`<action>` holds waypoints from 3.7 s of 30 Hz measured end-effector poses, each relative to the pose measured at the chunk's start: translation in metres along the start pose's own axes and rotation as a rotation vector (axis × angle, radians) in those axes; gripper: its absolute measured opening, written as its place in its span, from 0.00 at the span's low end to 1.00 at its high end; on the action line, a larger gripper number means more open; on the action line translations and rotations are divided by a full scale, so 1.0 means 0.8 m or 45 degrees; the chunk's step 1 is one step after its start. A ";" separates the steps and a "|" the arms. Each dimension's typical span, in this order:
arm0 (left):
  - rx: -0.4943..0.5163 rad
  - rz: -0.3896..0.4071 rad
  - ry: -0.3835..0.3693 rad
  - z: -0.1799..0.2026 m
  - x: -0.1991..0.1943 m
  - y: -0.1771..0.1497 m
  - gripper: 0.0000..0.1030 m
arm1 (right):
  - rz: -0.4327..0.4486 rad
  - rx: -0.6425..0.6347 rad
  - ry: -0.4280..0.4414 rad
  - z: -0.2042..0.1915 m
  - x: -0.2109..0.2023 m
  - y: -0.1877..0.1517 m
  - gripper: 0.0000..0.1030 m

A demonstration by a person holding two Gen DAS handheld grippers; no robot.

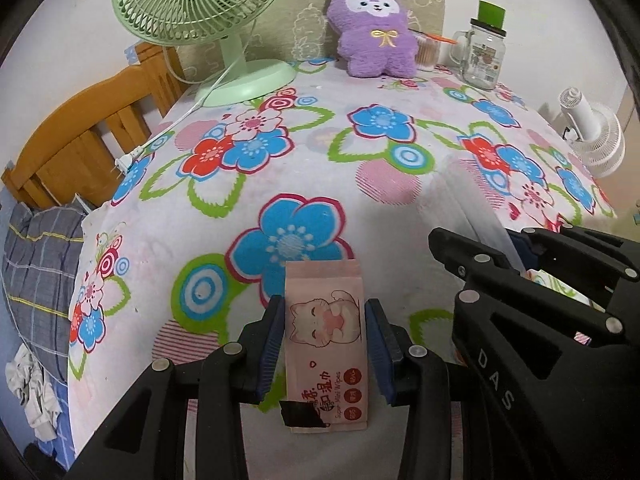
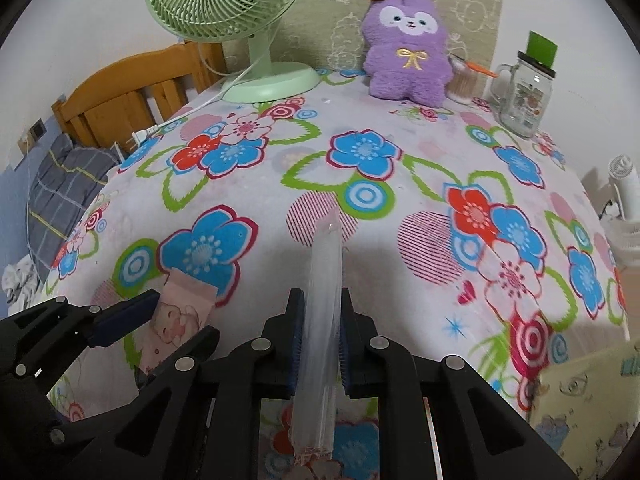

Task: Organize soft objects
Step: 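Lift and carry the wipes pack and plastic bag with both tools to the paper box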

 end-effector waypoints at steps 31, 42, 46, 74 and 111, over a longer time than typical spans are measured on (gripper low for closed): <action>0.074 0.150 -0.019 0.079 -0.088 -0.033 0.39 | 0.143 0.076 -0.086 0.049 -0.120 -0.057 0.17; 0.090 0.243 -0.029 0.104 -0.135 -0.032 0.36 | 0.228 0.093 -0.109 0.064 -0.174 -0.063 0.17; 0.099 0.258 -0.035 0.111 -0.143 -0.031 0.35 | 0.244 0.098 -0.118 0.070 -0.185 -0.064 0.17; 0.086 0.158 0.012 0.088 -0.078 -0.043 0.60 | 0.124 0.086 -0.077 0.058 -0.114 -0.079 0.17; 0.094 0.198 -0.035 0.103 -0.095 -0.033 0.08 | 0.159 0.109 -0.086 0.068 -0.130 -0.073 0.17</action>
Point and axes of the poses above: each gripper's, at about its wrist camera, not at the fingertips, and x roughly the way its jaws point, z to its right, y to its top, the point moved 9 cm from there along x, roughly the way its jaws point, and after that the axes turned 2 degrees about z, right-handed, at the moved point
